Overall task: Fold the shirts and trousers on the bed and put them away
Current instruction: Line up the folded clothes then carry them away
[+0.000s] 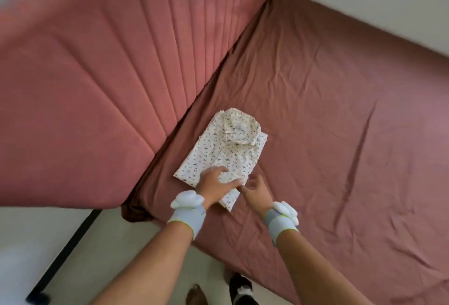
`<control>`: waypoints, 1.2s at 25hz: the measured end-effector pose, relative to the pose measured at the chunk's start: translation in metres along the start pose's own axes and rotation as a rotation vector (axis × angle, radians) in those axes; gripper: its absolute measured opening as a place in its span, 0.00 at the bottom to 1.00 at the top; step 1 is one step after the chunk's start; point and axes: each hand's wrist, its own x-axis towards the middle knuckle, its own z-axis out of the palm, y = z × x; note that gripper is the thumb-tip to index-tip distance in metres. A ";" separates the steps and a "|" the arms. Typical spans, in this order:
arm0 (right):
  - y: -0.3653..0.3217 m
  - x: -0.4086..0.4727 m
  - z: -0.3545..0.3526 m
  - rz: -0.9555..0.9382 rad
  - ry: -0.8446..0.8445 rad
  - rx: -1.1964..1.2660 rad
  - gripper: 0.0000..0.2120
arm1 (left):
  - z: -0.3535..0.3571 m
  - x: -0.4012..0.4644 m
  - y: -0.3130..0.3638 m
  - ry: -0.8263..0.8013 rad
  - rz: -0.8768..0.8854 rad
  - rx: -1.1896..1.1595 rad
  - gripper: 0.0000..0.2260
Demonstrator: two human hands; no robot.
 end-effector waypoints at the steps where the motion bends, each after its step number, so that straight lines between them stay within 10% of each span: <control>1: 0.007 0.019 0.007 0.043 0.001 0.074 0.28 | -0.006 0.022 -0.016 0.076 -0.019 0.071 0.34; 7: 0.044 0.117 0.053 0.285 0.080 0.327 0.44 | -0.011 0.136 -0.089 0.160 -0.273 0.219 0.53; 15: 0.046 0.136 0.048 0.223 0.127 0.357 0.17 | -0.003 0.147 -0.096 0.059 -0.243 0.067 0.17; 20: 0.056 0.152 0.034 0.193 0.047 0.545 0.23 | -0.011 0.178 -0.077 0.024 -0.190 -0.252 0.36; 30: 0.006 0.078 0.024 -0.019 -0.104 0.392 0.24 | -0.013 0.090 -0.071 0.006 -0.216 -0.826 0.12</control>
